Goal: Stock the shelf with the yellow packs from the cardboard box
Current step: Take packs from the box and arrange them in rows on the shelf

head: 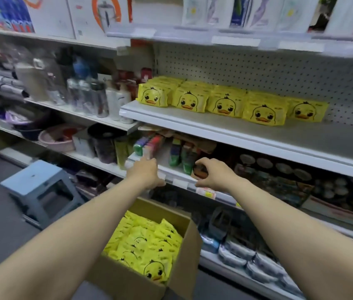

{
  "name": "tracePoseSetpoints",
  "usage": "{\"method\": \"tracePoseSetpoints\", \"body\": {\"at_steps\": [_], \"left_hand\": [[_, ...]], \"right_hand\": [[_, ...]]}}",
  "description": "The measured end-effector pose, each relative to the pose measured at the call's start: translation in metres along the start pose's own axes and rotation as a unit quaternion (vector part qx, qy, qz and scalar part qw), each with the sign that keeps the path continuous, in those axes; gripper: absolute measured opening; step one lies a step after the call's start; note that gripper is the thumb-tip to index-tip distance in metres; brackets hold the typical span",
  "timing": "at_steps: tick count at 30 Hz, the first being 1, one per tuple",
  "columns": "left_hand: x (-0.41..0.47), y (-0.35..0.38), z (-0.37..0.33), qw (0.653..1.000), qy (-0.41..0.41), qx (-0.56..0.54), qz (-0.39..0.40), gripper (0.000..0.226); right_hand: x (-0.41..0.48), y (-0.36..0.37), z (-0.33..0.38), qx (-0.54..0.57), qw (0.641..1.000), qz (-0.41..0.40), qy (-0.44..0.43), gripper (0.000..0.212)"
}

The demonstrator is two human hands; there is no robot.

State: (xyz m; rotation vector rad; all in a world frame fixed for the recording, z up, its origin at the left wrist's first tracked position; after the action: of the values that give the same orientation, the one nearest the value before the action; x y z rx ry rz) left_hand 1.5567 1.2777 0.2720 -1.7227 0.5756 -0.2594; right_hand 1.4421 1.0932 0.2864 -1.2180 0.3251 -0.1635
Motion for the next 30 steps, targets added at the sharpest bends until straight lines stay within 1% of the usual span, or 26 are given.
{"method": "tracePoseSetpoints", "body": {"at_steps": [3,6,10,12,14,19,22,24,27,30], "left_hand": [[0.04,0.022,0.046,0.999,-0.008,-0.001,0.038,0.066],[0.079,0.053,0.094,0.997,-0.015,-0.003,0.082,0.073],[0.12,0.105,0.153,0.986,0.002,0.013,0.164,0.061],[0.136,0.141,0.183,0.979,-0.005,0.01,0.204,0.064],[0.144,0.18,0.207,0.966,-0.006,-0.014,0.258,0.066],[0.13,0.274,0.251,0.928,-0.015,-0.059,0.368,0.052],[0.113,0.329,0.269,0.909,-0.014,-0.091,0.407,0.048],[0.105,0.357,0.274,0.9,-0.015,-0.104,0.424,0.046],[0.102,0.387,0.277,0.896,-0.01,-0.11,0.43,0.049],[0.104,0.411,0.282,0.896,-0.008,-0.109,0.431,0.052]], "right_hand": [[0.05,0.041,0.02,0.011,0.999,0.032,0.018,0.077],[0.098,0.09,0.04,0.009,0.997,0.067,0.032,0.075],[0.144,0.174,0.056,0.051,0.986,0.147,0.064,0.075],[0.157,0.218,0.057,0.068,0.976,0.186,0.089,0.074],[0.162,0.259,0.054,0.086,0.964,0.226,0.115,0.072],[0.141,0.36,0.031,0.137,0.916,0.322,0.194,0.062],[0.119,0.408,0.017,0.164,0.886,0.367,0.23,0.059],[0.109,0.43,0.009,0.176,0.872,0.389,0.239,0.059],[0.103,0.452,0.0,0.176,0.864,0.404,0.242,0.057],[0.106,0.465,-0.009,0.157,0.875,0.391,0.236,0.055]]}}
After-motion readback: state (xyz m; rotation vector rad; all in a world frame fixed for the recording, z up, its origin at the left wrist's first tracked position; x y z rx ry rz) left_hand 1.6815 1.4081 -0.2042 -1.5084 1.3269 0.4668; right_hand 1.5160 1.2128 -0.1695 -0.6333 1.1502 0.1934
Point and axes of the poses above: each hand's wrist, its own x-axis towards the middle knuckle, its own y-axis out of the palm, z = x × y, the point moved 7 cm from there along x, towards the middle knuckle, and after that the axes turned 1 degree about z, right-handed, at the moved point
